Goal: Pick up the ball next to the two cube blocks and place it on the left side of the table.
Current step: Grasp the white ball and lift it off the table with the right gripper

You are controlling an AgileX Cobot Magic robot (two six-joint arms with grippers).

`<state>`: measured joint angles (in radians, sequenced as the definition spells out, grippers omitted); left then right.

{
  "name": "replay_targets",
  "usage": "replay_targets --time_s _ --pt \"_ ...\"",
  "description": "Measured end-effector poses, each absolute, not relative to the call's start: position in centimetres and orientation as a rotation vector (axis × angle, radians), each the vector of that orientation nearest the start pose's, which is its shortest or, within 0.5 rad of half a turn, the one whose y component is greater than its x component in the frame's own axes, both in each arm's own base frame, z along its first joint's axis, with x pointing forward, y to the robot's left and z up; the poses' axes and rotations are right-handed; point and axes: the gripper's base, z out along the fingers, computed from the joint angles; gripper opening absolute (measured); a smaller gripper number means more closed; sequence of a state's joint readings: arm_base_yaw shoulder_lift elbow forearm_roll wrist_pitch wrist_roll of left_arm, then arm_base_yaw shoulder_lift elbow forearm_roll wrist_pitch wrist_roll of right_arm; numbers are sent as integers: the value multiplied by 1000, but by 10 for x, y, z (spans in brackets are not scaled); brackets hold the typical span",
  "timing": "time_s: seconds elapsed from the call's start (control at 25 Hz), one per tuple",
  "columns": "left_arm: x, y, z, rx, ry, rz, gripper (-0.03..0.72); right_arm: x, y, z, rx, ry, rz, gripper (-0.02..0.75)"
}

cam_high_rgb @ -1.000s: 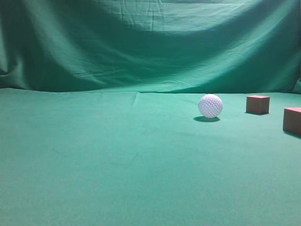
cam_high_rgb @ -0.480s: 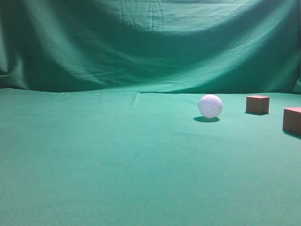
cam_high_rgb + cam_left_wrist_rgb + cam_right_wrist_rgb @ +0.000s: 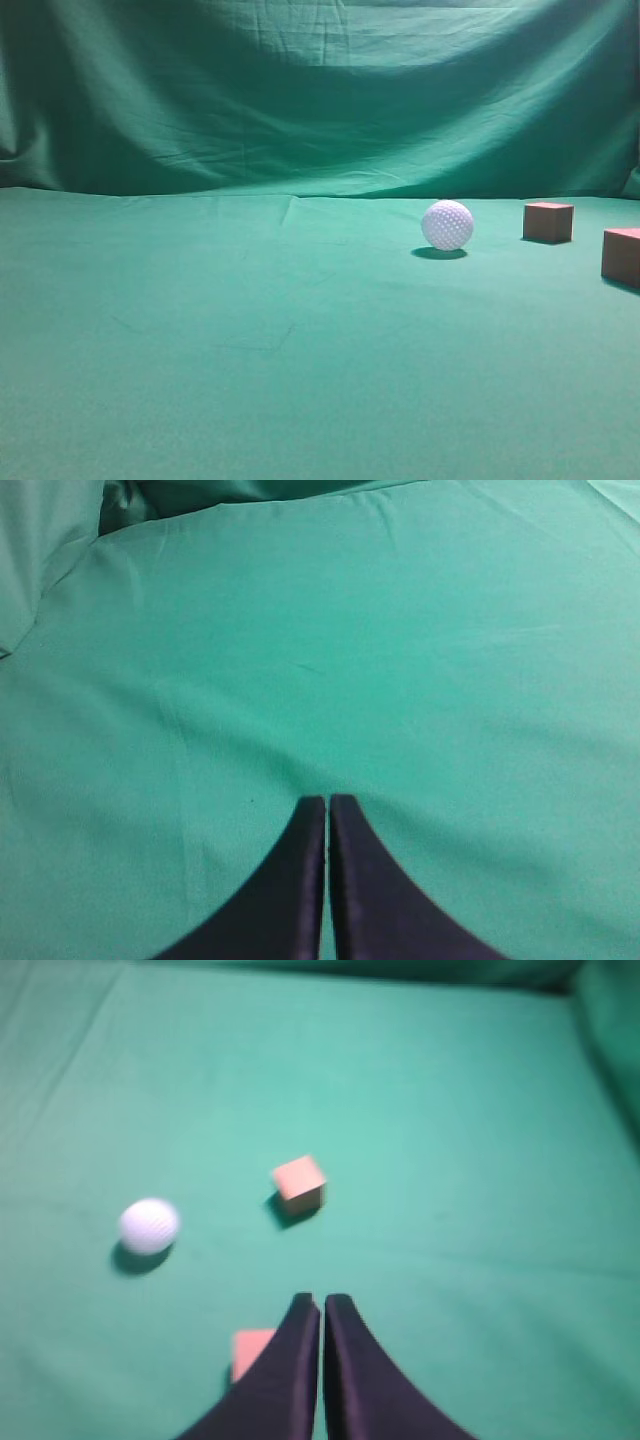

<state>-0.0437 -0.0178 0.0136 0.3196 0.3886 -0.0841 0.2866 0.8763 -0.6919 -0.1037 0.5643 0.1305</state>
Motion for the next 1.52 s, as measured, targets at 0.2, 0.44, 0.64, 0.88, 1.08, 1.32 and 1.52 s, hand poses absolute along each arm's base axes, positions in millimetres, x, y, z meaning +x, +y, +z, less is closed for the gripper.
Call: replay_targets --time_s 0.2,0.44,0.64,0.88,1.08,1.32,1.52 --pt "52 9 176 155 1848 228 0 206 85 291 -383 2473 192 0" --pt "52 9 176 155 1848 228 0 261 126 263 -509 2635 175 202" --pt "52 9 176 155 1848 228 0 301 147 239 -514 2692 169 512" --pt "52 9 176 155 1848 228 0 336 166 211 -497 2746 189 603" --pt "52 9 176 155 1848 228 0 354 176 190 -486 2783 199 603" --pt "52 9 176 155 1848 228 0 369 183 163 -489 2827 188 498" --pt "52 9 176 155 1848 228 0 373 185 169 -493 2834 188 312"
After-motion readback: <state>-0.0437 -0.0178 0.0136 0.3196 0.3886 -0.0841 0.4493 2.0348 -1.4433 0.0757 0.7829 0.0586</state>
